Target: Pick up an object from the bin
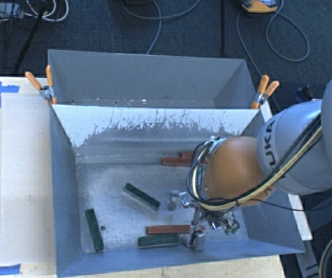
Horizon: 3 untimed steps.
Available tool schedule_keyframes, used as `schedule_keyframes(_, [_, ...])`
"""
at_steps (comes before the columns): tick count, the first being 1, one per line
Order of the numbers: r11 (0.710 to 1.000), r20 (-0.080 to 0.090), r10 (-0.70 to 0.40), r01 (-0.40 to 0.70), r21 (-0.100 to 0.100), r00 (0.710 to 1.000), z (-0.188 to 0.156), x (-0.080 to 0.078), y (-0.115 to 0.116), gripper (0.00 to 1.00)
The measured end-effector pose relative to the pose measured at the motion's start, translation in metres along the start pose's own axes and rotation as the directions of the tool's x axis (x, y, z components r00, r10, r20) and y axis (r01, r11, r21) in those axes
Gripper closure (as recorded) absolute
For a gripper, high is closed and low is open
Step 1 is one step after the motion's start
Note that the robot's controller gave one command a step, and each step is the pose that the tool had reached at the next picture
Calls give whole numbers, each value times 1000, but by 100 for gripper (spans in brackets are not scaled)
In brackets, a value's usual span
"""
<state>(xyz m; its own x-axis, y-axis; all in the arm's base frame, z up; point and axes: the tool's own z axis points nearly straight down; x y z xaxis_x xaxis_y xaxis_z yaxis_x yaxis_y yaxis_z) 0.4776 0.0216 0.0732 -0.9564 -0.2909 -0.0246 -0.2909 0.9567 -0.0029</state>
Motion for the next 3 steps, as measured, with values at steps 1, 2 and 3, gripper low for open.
schedule_keyframes(1, [1000,-18,1,-1,-3,1000,2,5,1,100])
schedule_keyframes(2, [1000,-17,-8,8,-2,1000,-125,-7,10,100])
schedule_keyframes(3, [986,-20,-165,165,-5,986,-191,-13,-15,100])
